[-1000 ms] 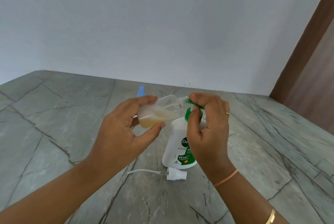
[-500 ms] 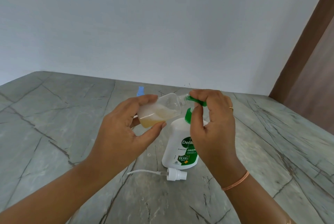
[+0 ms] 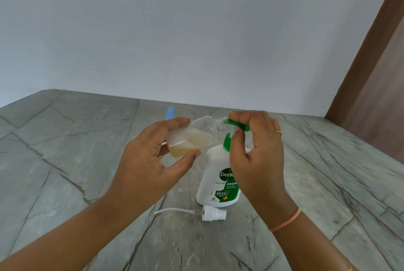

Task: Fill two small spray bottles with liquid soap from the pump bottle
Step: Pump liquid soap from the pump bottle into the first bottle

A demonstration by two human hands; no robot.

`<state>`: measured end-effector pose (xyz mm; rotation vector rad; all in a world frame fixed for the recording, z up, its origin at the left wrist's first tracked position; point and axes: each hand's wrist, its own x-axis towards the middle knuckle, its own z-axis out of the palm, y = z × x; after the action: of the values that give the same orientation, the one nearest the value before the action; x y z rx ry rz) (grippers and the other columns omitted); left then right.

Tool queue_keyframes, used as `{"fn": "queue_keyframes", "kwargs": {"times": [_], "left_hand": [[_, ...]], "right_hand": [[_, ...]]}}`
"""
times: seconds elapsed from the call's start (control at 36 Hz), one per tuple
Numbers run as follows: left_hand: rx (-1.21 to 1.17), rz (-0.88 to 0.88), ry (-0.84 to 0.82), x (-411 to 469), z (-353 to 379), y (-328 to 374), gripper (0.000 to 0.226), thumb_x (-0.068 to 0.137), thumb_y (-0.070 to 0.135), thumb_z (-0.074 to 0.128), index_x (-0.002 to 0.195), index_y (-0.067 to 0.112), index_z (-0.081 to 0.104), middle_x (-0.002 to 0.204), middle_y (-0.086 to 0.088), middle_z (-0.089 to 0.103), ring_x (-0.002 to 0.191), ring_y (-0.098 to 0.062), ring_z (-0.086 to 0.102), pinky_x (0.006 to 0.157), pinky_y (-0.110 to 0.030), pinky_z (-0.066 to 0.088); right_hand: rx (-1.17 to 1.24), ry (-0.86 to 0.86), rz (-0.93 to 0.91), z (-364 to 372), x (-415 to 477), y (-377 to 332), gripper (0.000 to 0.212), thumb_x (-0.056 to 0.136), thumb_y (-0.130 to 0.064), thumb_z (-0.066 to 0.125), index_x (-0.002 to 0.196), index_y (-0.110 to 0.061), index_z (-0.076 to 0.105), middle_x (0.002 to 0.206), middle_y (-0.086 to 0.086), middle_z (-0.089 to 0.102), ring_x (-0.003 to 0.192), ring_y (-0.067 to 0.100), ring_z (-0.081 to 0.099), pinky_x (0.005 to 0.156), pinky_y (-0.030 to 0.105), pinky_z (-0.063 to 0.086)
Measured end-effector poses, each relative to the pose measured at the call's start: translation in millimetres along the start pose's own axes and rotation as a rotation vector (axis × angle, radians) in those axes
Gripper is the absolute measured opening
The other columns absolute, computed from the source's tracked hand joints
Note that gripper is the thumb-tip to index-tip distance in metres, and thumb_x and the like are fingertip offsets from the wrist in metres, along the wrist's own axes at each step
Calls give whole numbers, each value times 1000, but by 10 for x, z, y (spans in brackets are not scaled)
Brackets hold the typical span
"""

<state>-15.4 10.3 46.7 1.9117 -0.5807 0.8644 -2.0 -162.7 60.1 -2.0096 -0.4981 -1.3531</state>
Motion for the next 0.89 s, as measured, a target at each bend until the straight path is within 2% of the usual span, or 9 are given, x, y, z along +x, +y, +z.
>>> {"fn": "queue_keyframes", "kwargs": {"times": [0.08, 0.22, 0.44, 0.53, 0.64, 0.72, 0.89], "left_hand": [[-11, 1, 1, 4, -4, 5, 49, 70, 47, 64, 116, 32, 53, 110, 26, 53, 100, 4, 57, 77, -3, 46], [-4, 2, 4, -6, 4, 4, 51, 69, 39, 73, 116, 30, 54, 110, 24, 53, 100, 1, 58, 77, -3, 46], [1, 17, -6, -2, -4, -25, 49, 71, 46, 65, 116, 29, 55, 111, 21, 56, 98, 1, 59, 77, -5, 48], [28, 23, -6, 4, -8, -40, 50, 71, 47, 63, 117, 30, 53, 110, 25, 53, 100, 3, 57, 76, -3, 46], [23, 20, -6, 2, -5, -36, 50, 71, 48, 63, 116, 30, 54, 111, 21, 55, 101, 0, 58, 77, -5, 48], [16, 22, -6, 11, 0, -20, 50, 71, 48, 63, 116, 31, 54, 111, 24, 54, 101, 2, 57, 77, -4, 47], [13, 18, 0, 4, -8, -7, 49, 71, 48, 63, 116, 31, 54, 111, 25, 53, 100, 2, 57, 77, -4, 46]], "right_hand": [[-29, -24, 4, -29, 23, -28, 22, 82, -15, 41, 94, -17, 60, 91, -12, 55, 88, 13, 50, 73, 40, 46], [-39, -3, -25, -18, -1, -17, 22, 83, -13, 42, 95, -14, 60, 93, -12, 54, 89, 14, 51, 74, 36, 45], [-18, 54, -32, 93, -99, 53, 20, 81, -7, 44, 93, -11, 60, 93, -7, 56, 88, 14, 49, 73, 36, 43], [-3, 54, -13, 117, -101, 45, 19, 82, -9, 44, 93, -12, 59, 94, -11, 52, 89, 12, 48, 73, 36, 44], [-6, 26, 5, 63, -75, 13, 21, 83, -10, 42, 96, -14, 59, 95, -14, 52, 91, 10, 48, 77, 33, 44], [-33, 4, 14, 13, -23, -6, 24, 84, -13, 41, 100, -17, 59, 95, -15, 52, 91, 9, 48, 75, 36, 45], [-88, -26, -7, -20, 2, -18, 31, 83, -15, 40, 101, -14, 64, 97, -4, 62, 93, 10, 48, 74, 39, 45]]}}
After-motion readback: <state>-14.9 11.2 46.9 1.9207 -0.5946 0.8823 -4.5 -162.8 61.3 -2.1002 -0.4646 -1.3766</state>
